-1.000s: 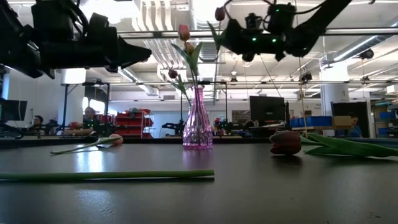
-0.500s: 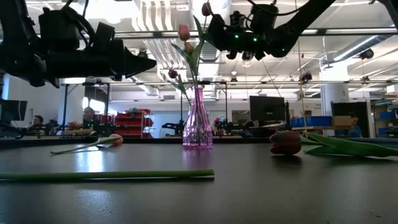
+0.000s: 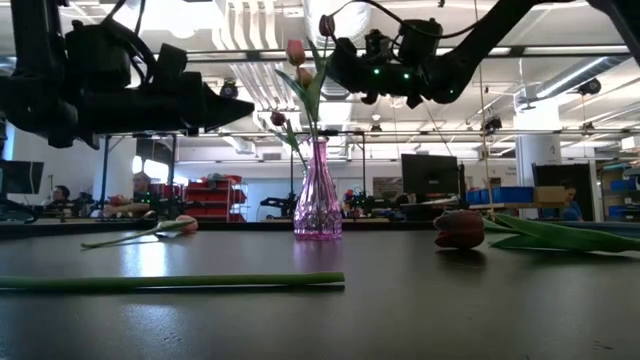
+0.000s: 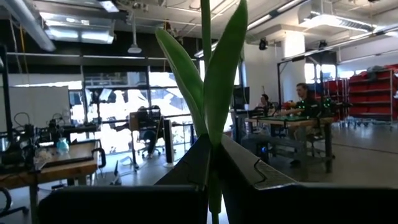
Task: Sort flowers into vase by color
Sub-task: Put the red flower into the green vase
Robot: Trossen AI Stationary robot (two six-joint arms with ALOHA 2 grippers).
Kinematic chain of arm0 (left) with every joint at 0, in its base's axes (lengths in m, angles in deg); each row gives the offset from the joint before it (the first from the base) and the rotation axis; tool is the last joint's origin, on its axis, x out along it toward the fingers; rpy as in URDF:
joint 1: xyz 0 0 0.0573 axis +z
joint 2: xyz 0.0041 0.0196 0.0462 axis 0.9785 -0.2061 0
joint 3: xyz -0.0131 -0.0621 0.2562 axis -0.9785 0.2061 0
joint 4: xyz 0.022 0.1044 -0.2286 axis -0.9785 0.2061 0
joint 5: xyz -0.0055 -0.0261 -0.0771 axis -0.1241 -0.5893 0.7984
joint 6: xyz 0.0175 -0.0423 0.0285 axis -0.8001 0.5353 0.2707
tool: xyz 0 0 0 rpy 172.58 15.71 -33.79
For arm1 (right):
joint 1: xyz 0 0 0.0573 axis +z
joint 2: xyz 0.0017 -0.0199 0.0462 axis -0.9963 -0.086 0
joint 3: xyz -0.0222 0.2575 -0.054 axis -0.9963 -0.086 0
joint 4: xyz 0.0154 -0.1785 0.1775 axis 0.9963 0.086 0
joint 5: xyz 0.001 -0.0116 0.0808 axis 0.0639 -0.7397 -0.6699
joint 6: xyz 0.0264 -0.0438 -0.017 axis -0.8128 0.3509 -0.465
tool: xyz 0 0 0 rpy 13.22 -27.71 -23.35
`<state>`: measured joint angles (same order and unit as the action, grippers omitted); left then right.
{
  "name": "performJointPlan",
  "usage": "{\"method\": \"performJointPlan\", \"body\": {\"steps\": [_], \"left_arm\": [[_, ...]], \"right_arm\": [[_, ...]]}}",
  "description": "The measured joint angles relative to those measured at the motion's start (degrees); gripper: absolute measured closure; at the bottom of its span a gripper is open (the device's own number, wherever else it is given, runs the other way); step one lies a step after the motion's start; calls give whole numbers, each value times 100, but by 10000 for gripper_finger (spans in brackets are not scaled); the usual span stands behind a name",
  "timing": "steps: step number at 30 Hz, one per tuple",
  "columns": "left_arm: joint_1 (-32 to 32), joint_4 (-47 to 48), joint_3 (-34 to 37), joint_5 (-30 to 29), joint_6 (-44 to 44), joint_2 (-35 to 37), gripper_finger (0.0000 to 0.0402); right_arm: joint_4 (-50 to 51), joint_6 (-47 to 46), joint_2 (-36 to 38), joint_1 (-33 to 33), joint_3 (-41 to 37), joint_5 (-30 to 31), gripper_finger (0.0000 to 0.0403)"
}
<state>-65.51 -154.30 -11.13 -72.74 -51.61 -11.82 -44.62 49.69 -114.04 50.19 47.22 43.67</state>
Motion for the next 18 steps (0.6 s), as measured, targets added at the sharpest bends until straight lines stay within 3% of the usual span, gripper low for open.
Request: {"method": "performJointPlan", "body": {"steps": [18], "left_arm": [[-7,7,0,0,17,50,286]], "right_arm": [[31,140,-726,0,-4,-61,385]]}}
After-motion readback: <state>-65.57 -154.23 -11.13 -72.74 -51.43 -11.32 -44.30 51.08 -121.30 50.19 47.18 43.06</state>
